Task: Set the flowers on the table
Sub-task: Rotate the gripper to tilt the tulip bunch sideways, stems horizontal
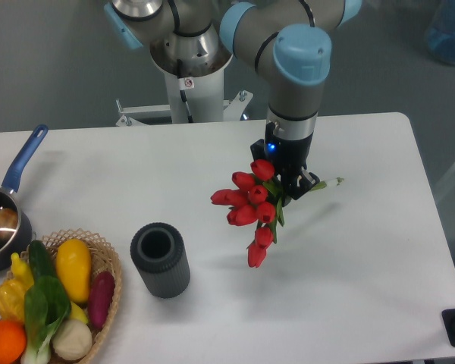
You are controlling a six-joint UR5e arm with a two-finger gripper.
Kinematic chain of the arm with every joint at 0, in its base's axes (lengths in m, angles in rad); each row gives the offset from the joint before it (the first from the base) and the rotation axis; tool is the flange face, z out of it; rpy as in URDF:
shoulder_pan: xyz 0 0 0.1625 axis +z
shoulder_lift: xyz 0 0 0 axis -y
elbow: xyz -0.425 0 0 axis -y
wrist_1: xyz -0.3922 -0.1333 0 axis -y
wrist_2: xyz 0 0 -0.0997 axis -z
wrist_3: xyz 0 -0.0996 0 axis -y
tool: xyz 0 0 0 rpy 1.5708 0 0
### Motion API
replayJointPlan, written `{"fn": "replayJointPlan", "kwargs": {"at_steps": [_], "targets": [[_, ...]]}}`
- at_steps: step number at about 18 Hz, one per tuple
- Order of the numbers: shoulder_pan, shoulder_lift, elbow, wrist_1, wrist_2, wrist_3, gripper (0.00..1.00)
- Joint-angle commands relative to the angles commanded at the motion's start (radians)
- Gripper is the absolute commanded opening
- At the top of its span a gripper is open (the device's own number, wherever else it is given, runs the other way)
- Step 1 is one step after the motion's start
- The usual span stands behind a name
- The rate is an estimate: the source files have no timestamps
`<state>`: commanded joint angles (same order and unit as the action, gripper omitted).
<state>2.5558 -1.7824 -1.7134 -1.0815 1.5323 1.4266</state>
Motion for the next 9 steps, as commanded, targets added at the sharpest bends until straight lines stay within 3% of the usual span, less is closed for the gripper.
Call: {"fn": "replayJointPlan", "kwargs": {"at_steps": [4, 9], "targets": [[-0.072, -0.034, -0.003, -0.011, 0.19, 0.002, 0.4], [-0.081, -0.066, -0.008, -0.012, 0.203, 0.0, 0.41]]}}
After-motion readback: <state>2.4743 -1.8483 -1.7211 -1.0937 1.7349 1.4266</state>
